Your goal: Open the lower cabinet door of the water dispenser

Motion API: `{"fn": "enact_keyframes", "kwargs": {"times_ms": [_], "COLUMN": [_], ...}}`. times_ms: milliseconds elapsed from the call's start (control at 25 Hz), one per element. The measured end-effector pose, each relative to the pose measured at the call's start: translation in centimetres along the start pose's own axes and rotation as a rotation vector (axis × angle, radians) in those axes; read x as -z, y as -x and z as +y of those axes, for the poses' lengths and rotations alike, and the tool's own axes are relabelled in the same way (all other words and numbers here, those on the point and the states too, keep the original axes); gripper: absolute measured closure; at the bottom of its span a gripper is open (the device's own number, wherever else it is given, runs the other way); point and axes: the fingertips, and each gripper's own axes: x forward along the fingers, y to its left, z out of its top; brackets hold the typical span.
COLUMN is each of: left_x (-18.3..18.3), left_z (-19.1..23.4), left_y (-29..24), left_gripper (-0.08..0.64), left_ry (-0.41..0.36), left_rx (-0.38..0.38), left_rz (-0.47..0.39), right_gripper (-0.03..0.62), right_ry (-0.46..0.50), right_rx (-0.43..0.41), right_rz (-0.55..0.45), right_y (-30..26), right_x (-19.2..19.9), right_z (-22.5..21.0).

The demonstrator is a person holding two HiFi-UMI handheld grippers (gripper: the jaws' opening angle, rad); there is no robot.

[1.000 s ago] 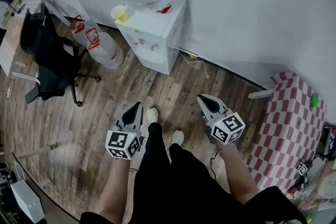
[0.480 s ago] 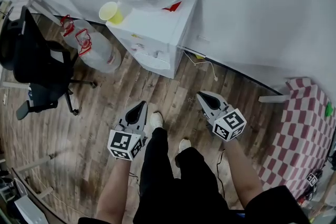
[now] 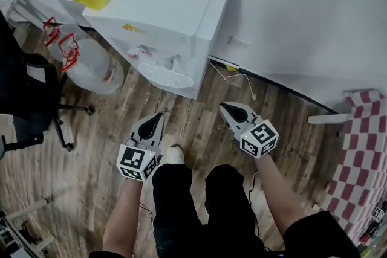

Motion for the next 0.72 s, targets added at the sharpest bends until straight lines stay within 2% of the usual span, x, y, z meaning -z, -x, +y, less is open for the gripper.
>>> {"fn": "enact_keyframes", "kwargs": {"times_ms": [240,360,720], "left_x": [7.5,10.4,13.9], "left_z": [2.1,2.9,5.7], "left_y": [-6.2,-8.7,-12.0], "left_gripper": [0.548,0.548,0.547], "left_ry": [-0.027,-0.050,-0.112], "left_rx": [0.054,0.074,0.044], "left_rz": [0.002,-0.009,-0.071], "right_gripper": [0.571,0.571,0.571], "right_ry": [0.028,0.041,0.082], "right_rx": [-0.002,-0.004,-0.011], "right_rz": [0.021,0.004,-0.057], "right_y": [-4.5,-6.4,-10.3], "right_x": [7.8,10.5,14.9], "right_z": [-3.7,-5.2,-8.0]}}
